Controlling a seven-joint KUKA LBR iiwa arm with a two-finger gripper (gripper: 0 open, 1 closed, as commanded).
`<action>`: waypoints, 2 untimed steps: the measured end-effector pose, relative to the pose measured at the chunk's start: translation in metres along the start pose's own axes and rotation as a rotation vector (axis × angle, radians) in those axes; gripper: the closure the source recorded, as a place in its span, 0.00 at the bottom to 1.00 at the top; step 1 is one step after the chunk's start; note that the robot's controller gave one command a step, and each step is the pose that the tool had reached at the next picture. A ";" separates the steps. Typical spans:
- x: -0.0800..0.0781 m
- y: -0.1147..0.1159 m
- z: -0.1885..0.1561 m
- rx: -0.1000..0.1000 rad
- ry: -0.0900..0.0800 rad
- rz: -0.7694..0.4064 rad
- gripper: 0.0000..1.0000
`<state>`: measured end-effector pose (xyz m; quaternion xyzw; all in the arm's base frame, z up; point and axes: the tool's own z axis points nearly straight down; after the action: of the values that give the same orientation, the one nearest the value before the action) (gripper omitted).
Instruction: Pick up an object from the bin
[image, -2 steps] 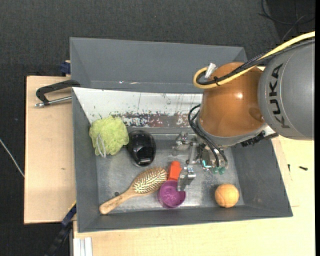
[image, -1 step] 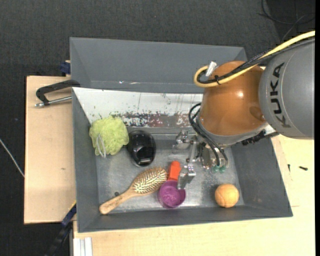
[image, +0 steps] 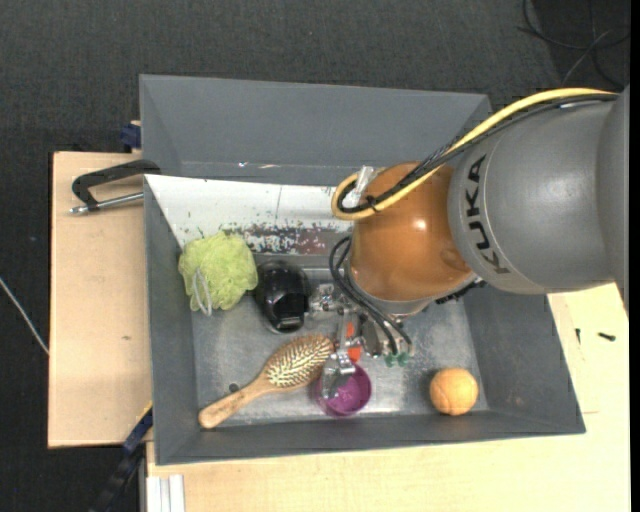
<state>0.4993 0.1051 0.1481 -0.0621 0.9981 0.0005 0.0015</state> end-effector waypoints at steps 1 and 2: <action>-0.015 0.036 0.011 -0.001 -0.003 -0.293 0.00; -0.001 0.030 0.028 -0.001 0.003 -0.433 0.00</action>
Offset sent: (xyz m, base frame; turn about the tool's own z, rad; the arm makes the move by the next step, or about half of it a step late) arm -0.0084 0.0223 -0.0356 -0.4703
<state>0.4967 0.1354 0.1200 -0.2753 0.9614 0.0005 0.0002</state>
